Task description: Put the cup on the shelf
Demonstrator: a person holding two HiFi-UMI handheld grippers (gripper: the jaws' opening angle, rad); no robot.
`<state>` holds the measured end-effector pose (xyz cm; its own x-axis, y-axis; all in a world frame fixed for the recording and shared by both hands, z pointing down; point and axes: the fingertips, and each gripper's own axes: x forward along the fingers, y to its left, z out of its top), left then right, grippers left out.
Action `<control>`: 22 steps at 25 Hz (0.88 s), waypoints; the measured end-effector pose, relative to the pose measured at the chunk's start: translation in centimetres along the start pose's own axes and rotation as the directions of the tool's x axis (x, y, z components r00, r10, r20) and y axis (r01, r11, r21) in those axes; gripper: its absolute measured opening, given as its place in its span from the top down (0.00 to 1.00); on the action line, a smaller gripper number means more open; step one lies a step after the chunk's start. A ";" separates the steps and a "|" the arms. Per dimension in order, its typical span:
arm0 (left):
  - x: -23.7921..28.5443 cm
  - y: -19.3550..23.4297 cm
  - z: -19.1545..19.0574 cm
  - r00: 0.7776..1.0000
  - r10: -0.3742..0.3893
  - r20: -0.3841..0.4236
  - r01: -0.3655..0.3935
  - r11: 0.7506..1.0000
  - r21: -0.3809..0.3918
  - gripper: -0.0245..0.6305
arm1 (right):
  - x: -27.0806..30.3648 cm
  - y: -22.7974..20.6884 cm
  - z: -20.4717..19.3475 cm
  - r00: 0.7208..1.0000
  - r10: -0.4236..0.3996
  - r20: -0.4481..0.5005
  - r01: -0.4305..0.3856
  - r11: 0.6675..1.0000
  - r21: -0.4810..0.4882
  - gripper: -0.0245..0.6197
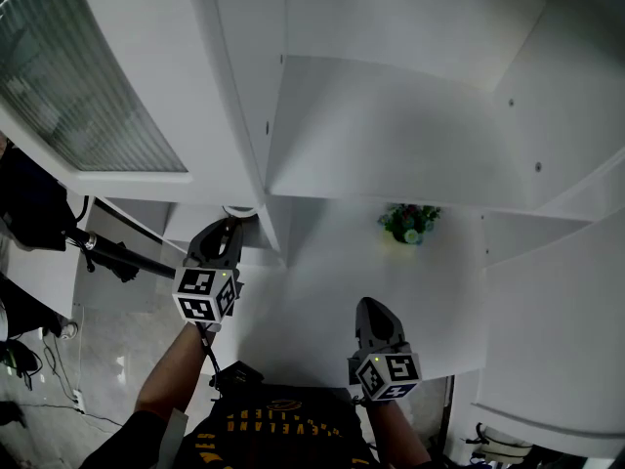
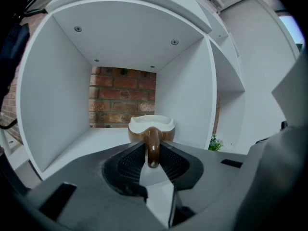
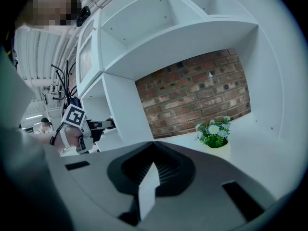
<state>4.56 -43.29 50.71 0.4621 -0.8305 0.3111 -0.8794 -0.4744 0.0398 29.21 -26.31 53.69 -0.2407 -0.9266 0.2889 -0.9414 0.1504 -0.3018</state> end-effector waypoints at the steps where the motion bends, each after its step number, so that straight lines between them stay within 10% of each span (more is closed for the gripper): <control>1: -0.1 0.1 -0.2 1.000 -0.003 -0.005 0.003 1.000 -0.006 0.84 | 0.0 0.2 0.0 1.000 -0.002 0.001 0.002 1.000 -0.001 0.95; 8: -2.9 0.9 -1.0 0.999 -0.033 0.013 0.034 0.993 -0.114 0.74 | -0.4 1.6 0.3 1.000 -0.012 0.012 0.012 1.000 -0.014 0.95; 22: -10.0 0.3 -1.4 0.985 -0.154 0.082 0.158 0.987 -0.040 0.74 | -1.6 6.5 0.1 1.000 0.004 0.019 -0.003 0.999 -0.051 0.95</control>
<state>-0.46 -34.74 48.97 0.5999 -0.7685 0.2224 -0.7993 -0.5875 0.1261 23.53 -23.88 51.19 -0.2399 -0.9325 0.2700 -0.9515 0.1707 -0.2559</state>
